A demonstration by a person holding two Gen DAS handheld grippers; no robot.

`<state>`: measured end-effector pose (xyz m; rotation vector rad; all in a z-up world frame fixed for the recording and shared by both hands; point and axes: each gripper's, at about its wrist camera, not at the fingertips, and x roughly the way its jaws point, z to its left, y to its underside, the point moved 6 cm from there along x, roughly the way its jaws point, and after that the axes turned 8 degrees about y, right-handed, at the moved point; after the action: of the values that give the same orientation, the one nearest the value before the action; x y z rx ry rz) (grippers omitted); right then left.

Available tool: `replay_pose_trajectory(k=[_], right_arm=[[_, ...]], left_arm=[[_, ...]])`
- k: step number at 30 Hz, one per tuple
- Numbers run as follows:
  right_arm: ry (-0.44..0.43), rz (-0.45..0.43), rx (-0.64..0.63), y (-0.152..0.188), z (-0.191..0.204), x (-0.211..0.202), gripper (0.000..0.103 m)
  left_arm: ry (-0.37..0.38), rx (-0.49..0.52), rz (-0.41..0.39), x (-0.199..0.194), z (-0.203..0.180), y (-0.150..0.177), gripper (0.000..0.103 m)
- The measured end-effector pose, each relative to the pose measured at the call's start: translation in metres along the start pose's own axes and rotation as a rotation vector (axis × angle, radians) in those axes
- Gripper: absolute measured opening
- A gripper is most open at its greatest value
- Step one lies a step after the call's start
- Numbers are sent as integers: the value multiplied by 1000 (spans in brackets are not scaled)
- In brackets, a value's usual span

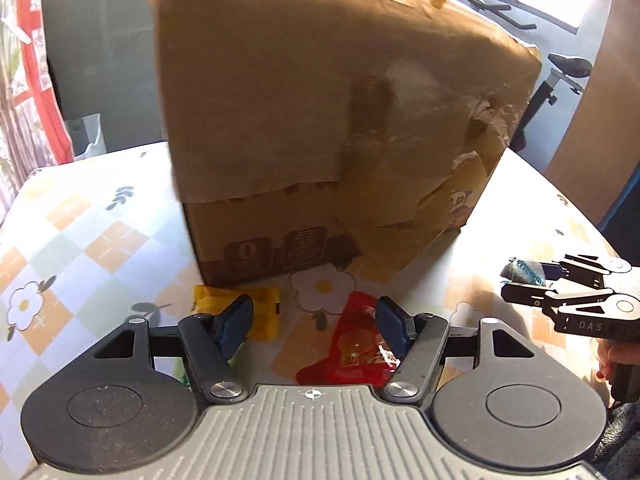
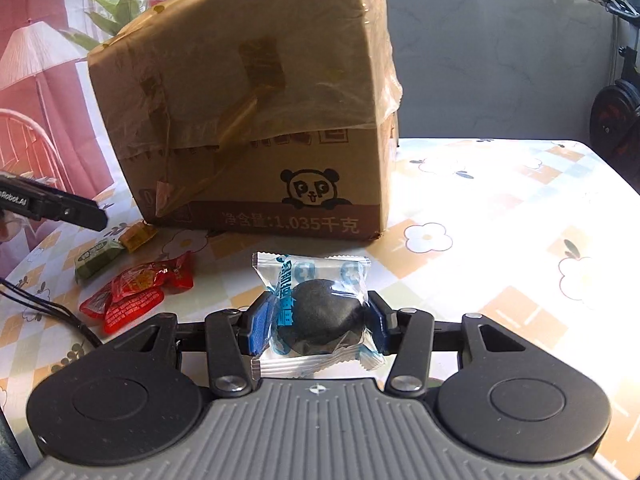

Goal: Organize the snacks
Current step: 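Grasp the red candy bag with the left tool while the right tool holds the black candy, then carry both candies over the box and open both tools to drop them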

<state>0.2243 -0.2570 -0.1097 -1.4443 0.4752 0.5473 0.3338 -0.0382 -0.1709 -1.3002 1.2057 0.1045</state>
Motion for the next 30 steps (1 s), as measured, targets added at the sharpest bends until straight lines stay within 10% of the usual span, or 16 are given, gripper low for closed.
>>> replay_pose_trajectory(k=[7, 19, 22, 30], right_arm=[[-29, -3, -19, 4, 6, 1, 51], [-42, -5, -20, 4, 6, 2, 51], [-43, -6, -21, 4, 7, 2, 51], [-42, -13, -22, 4, 7, 0, 51]], left_arm=[[118, 40, 51, 38, -28, 4, 72], [-14, 117, 129, 70, -26, 18, 73], [-25, 113, 115, 68, -26, 18, 55], [-33, 100, 112, 57, -28, 22, 52]])
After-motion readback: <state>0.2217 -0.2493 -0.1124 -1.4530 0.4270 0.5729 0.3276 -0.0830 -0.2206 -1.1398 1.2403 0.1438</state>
